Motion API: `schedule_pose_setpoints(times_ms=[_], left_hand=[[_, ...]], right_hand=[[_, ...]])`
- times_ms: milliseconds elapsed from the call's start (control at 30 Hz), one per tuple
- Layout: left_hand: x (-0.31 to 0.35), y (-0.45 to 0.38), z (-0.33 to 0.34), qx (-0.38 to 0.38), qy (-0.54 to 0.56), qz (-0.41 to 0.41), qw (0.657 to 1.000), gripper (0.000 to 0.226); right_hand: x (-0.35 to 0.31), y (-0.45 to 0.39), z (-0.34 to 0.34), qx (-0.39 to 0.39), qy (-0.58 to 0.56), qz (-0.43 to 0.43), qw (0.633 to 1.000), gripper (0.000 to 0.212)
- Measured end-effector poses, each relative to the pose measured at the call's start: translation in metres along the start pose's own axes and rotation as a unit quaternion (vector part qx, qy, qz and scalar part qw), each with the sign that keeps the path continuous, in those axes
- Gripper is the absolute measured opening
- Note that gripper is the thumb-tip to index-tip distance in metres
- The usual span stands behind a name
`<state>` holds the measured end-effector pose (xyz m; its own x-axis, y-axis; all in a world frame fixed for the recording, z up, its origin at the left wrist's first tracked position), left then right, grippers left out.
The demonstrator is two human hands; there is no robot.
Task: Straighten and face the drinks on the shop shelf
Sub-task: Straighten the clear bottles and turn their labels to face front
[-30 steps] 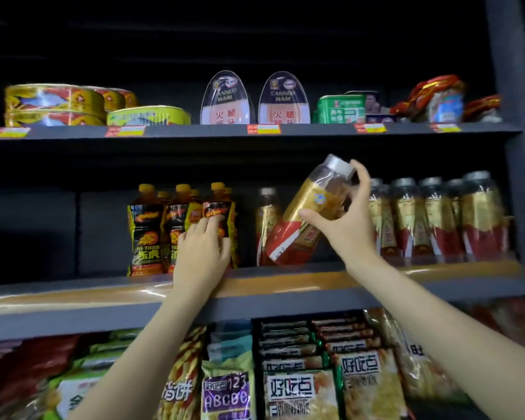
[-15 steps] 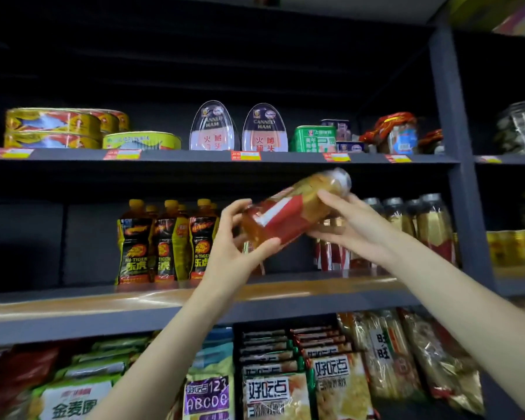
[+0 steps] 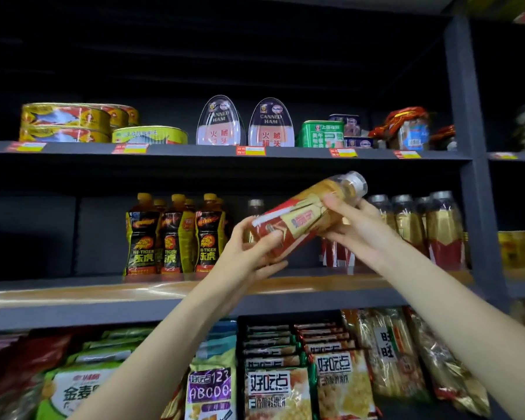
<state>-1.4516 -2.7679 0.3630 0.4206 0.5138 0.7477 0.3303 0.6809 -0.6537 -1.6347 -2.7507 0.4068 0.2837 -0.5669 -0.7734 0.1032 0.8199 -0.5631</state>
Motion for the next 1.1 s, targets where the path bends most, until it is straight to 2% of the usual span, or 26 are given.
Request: schedule_pose_setpoints(times_ms=[33, 67, 133, 200, 267, 367, 433, 500, 533, 600, 667, 733, 833, 900, 967, 1000, 1067, 1100], left_hand=[[-0.003, 0.000, 0.000, 0.011, 0.040, -0.008, 0.999, 0.068], [-0.003, 0.000, 0.000, 0.022, 0.027, 0.014, 0.999, 0.063], [0.007, 0.001, 0.000, 0.053, -0.105, 0.113, 0.987, 0.055], [0.019, -0.001, -0.001, 0.069, -0.273, 0.213, 0.936, 0.061], [0.023, -0.002, 0.004, 0.044, -0.356, 0.254, 0.898, 0.067], [0.020, 0.000, 0.016, -0.013, -0.392, 0.253, 0.885, 0.071], [0.014, -0.004, 0.013, -0.038, -0.399, 0.224, 0.889, 0.070], [0.009, -0.009, 0.006, -0.053, -0.432, 0.186, 0.881, 0.062], [0.009, -0.012, 0.000, -0.045, -0.452, 0.179, 0.873, 0.058], [0.012, -0.017, -0.009, -0.010, -0.476, 0.192, 0.858, 0.054], [0.015, -0.018, -0.013, 0.016, -0.486, 0.207, 0.849, 0.050], [0.015, -0.020, -0.013, 0.019, -0.494, 0.219, 0.841, 0.043], [0.014, -0.023, -0.013, 0.022, -0.491, 0.229, 0.840, 0.038], [0.014, -0.026, -0.014, 0.030, -0.486, 0.229, 0.843, 0.037], [0.013, -0.031, -0.015, 0.037, -0.489, 0.224, 0.842, 0.035], [0.013, -0.033, -0.015, 0.040, -0.492, 0.224, 0.841, 0.034], [0.012, -0.036, -0.017, 0.045, -0.496, 0.223, 0.838, 0.034], [0.011, -0.037, -0.018, 0.045, -0.499, 0.221, 0.837, 0.035]], right_hand=[[-0.003, 0.001, 0.000, -0.011, 0.014, -0.013, 1.000, 0.062], [-0.004, 0.001, 0.000, -0.023, 0.033, -0.017, 0.999, 0.058], [-0.004, 0.003, -0.005, -0.031, 0.074, 0.000, 0.997, 0.045], [0.004, 0.005, -0.006, -0.033, 0.062, 0.057, 0.996, 0.037], [0.015, 0.007, -0.004, -0.027, -0.003, 0.108, 0.994, 0.042], [0.024, 0.009, -0.006, 0.020, -0.064, 0.132, 0.989, 0.050], [0.023, 0.007, -0.009, 0.024, -0.052, 0.094, 0.994, 0.054], [0.013, 0.004, -0.013, 0.040, 0.057, -0.003, 0.998, 0.063], [0.005, 0.004, -0.013, 0.054, 0.154, -0.068, 0.984, 0.068], [-0.005, 0.007, -0.008, 0.059, 0.328, -0.180, 0.925, 0.077], [-0.007, 0.009, -0.006, 0.054, 0.391, -0.238, 0.888, 0.083], [-0.007, 0.009, -0.009, 0.059, 0.397, -0.256, 0.880, 0.084], [-0.007, 0.005, -0.013, 0.054, 0.369, -0.247, 0.894, 0.082], [-0.006, -0.002, -0.018, 0.062, 0.262, -0.206, 0.941, 0.075], [-0.002, -0.012, -0.027, 0.086, 0.114, -0.109, 0.984, 0.064], [0.002, -0.016, -0.030, 0.093, 0.053, -0.049, 0.993, 0.060], [0.011, -0.022, -0.034, 0.095, 0.003, 0.039, 0.995, 0.057], [0.014, -0.023, -0.036, 0.090, 0.006, 0.054, 0.994, 0.058]])
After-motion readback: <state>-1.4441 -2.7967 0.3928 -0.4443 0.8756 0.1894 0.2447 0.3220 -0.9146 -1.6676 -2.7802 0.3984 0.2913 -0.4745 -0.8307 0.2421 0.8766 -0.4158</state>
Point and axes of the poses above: each hand's wrist, its own y-axis away from the middle knuckle, its own z-axis out of the palm, x = y × z, the point moved 5 cm from there along -y, towards the middle knuckle, and after that the axes turned 4 degrees about y, right-handed, at the moved point
